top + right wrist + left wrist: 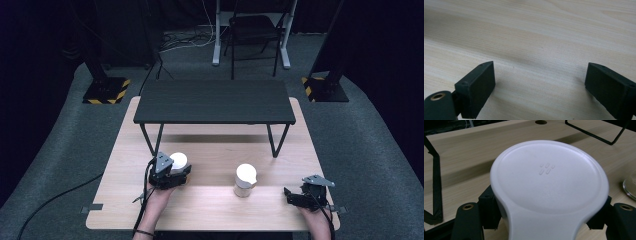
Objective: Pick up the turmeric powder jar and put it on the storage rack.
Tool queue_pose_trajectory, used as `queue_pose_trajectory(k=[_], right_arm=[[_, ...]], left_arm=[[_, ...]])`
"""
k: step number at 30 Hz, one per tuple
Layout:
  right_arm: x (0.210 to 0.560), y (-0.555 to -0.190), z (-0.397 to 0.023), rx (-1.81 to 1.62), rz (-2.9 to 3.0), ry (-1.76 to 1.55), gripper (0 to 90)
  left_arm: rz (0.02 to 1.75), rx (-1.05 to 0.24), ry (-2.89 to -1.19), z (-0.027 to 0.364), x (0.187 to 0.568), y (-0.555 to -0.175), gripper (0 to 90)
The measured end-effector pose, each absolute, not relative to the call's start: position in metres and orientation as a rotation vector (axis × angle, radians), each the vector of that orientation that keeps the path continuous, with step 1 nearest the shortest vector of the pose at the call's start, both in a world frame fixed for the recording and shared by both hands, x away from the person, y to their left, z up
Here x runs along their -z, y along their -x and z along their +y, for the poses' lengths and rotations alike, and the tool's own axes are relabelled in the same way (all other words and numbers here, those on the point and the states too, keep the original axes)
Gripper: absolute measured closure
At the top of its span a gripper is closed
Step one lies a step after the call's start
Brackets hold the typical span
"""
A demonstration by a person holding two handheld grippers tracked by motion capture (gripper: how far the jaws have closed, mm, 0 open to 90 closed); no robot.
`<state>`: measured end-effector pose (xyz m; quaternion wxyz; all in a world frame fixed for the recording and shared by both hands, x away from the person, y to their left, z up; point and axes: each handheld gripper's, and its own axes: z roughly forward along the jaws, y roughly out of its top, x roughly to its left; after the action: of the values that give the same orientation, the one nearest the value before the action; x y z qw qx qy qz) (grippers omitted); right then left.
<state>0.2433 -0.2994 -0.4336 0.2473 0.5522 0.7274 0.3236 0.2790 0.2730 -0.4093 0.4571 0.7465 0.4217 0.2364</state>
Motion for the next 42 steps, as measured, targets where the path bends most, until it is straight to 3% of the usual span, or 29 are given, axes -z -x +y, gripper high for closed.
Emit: queue_pose_trajectory(k=[24,42], right_arm=[[0.434,-0.243,-0.299,-0.882,1.983,-1.505,8.6],[0.434,-0.243,-0.299,-0.882,1.983,-1.506,8.6]], left_arm=[[0.995,-0.585,-1.780,0.289,0.349,-0.267,29.9],[0.966,-0.638,-1.804,0.291,0.290,-0.278,29.9]])
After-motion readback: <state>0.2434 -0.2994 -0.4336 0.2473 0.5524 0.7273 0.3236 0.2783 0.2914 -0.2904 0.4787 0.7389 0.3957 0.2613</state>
